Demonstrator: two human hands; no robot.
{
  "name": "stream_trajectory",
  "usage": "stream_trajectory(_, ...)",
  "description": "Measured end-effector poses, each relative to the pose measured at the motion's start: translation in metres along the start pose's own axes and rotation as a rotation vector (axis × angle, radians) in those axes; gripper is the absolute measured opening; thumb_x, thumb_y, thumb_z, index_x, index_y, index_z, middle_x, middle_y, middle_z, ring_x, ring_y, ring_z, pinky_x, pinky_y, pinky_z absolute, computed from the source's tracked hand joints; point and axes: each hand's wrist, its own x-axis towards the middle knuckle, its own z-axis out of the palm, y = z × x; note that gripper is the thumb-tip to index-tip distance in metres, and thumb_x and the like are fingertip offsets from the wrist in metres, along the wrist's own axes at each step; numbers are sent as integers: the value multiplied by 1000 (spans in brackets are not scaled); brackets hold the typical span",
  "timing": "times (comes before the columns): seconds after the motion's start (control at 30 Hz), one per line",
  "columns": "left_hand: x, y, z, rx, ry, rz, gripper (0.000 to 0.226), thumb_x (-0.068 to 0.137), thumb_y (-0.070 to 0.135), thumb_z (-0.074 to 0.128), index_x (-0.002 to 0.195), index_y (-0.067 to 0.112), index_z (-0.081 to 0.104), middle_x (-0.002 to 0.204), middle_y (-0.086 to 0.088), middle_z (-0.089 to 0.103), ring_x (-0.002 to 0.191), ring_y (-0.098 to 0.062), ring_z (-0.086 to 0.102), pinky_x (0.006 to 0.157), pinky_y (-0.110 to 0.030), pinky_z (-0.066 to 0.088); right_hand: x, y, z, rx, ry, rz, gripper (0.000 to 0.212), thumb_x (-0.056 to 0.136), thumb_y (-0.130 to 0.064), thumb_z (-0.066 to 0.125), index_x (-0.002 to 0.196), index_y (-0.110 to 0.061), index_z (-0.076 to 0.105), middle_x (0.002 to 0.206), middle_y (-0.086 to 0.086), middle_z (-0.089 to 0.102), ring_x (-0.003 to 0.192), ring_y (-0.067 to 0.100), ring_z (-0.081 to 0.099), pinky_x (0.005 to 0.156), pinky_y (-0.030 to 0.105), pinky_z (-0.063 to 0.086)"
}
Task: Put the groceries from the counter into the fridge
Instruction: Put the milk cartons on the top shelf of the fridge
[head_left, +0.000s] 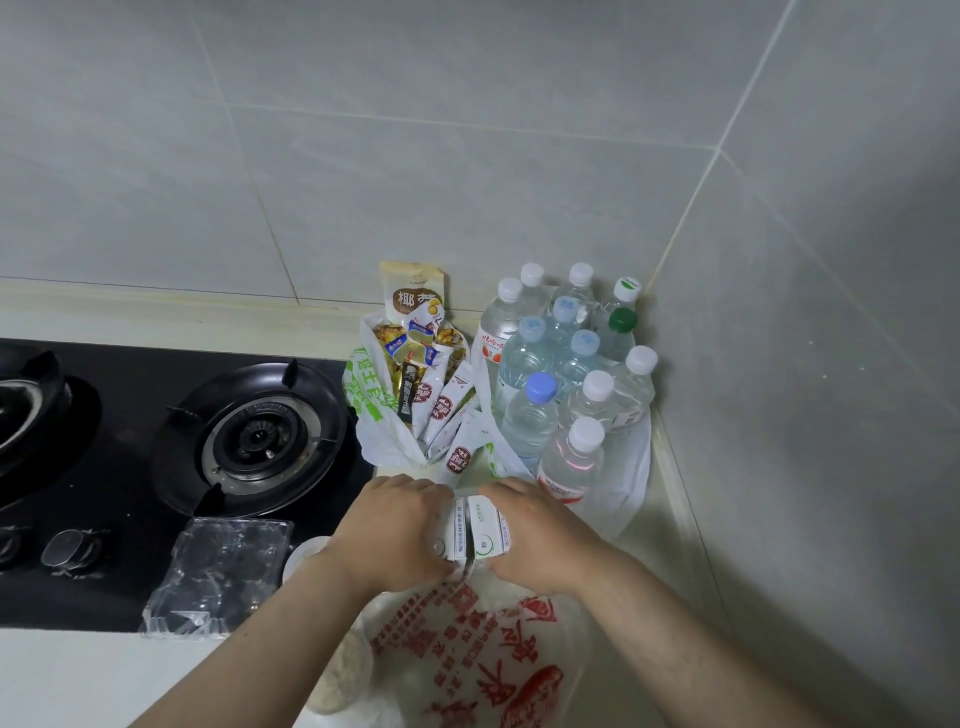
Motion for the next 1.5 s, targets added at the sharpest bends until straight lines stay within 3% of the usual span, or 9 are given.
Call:
stream_trajectory(0.2,-7,5,-14,-56,22,-38,59,59,64,63,107,31,61,91,14,61,89,-13,56,78,-24,35,-13,-8,-19,69,39,-2,59,75,-32,71,129,-32,49,118,-12,46,112,9,48,98,29,44)
stream_trajectory(0.5,-25,14,-62,-561,76,-250,62,56,51,79,112,34,58,101,16,54,90,-3,57,78,-22,47,-30,-27,-60,225,147,50,80,76,-27,73,148,-26,40,133,-10,44,122,2,44,102,11,30)
stream_trajectory(0.63,-35,11,-79,-717,172,-328,80,50,50,82,122,33,52,108,14,59,93,-4,61,85,-28,52,-31,-35,-74,346,234,56,88,73,-31,79,150,-26,37,143,-12,46,128,3,48,111,23,36)
stream_trajectory(0.77,-49,9,-88,-908,303,-438,89,43,50,84,124,29,54,103,4,68,91,-11,67,85,-34,55,-35,-49,-84,544,307,50,74,70,-27,82,136,-36,50,122,-19,65,112,-4,60,104,25,46)
stream_trajectory(0.93,-69,17,-103,-1260,398,-389,62,55,18,87,113,13,66,100,-7,75,95,-29,71,77,-34,58,-37,-66,-87,802,305,-3,63,58,-34,80,119,-26,65,108,-10,74,103,7,68,98,40,53)
stream_trajectory(1.07,-85,20,-118,-1352,476,-350,45,60,4,84,103,12,71,95,-7,76,86,-24,72,70,-27,56,-37,-71,-87,943,313,-44,39,76,3,77,100,-27,68,98,-9,76,93,6,71,85,30,54)
stream_trajectory(1.17,-97,19,-125,-1385,536,-352,36,70,-10,77,100,10,71,86,-6,76,75,-17,71,62,-22,54,-36,-80,-86,982,296,-64,43,71,-4,82,104,-27,67,101,-8,76,96,8,71,87,32,54)
stream_trajectory(1.3,-119,11,-130,-1378,585,-344,45,54,14,86,98,16,75,92,-10,75,78,-19,71,64,-27,54,-34,-103,-81,976,239,-96,74,49,-35,83,120,-24,64,109,-7,74,106,12,68,100,46,52)
stream_trajectory(1.5,-161,-3,-137,-1375,681,-401,52,45,26,84,97,20,74,92,-10,74,80,-21,69,69,-32,54,-30,-146,-71,932,176,-163,56,64,-13,87,113,-28,64,108,-7,74,104,9,68,100,45,51)
